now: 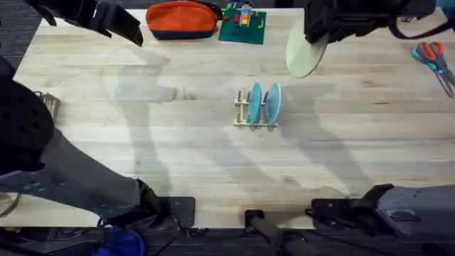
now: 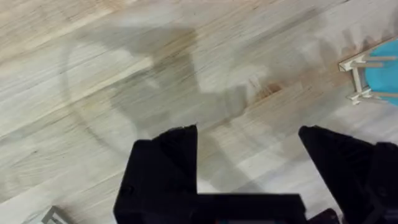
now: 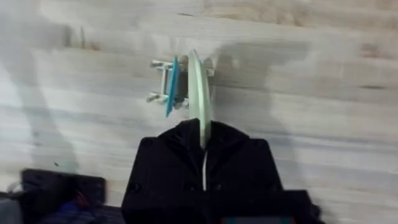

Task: Pick up the plates from the table one by one and place each into a slot on the dish rack.

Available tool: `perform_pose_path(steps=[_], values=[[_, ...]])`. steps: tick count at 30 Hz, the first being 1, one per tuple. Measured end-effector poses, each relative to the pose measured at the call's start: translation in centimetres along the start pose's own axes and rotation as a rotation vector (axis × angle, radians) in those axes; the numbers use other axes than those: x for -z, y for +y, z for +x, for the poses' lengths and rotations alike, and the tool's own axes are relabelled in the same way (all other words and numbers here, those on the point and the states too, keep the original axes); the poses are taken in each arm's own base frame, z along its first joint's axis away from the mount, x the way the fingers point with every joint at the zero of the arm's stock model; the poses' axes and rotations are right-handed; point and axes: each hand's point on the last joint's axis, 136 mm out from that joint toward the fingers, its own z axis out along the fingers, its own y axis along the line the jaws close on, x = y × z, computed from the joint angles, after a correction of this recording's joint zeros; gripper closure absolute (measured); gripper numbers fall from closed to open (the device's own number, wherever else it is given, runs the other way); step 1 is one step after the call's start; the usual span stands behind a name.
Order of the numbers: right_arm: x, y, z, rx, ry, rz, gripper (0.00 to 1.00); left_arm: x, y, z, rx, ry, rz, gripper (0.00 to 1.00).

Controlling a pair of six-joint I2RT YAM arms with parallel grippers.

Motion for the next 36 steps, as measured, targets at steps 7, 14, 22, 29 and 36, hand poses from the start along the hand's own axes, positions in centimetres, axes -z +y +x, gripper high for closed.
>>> perform_pose_path(steps=[7,14,22,29,36], values=[[-0.2,0.2,0.0,-0.122,0.006,0.003,0.968,0.0,0.0,0.0,0.0,0.0,0.0,0.006],[-2.0,1.6,0.9,-0.136,0.064,0.039,0.969,0.0,0.0,0.0,0.0,0.0,0.0,0.006],[-2.5,1.6,1.4,-0.156,0.085,0.069,0.967,0.0,0.0,0.0,0.0,0.0,0.0,0.006],[-2.6,1.8,1.7,-0.131,0.085,0.082,0.968,0.0,0.0,0.0,0.0,0.0,0.0,0.006],[-4.1,2.5,2.2,-0.086,0.119,0.117,0.968,0.0,0.0,0.0,0.0,0.0,0.0,0.006]])
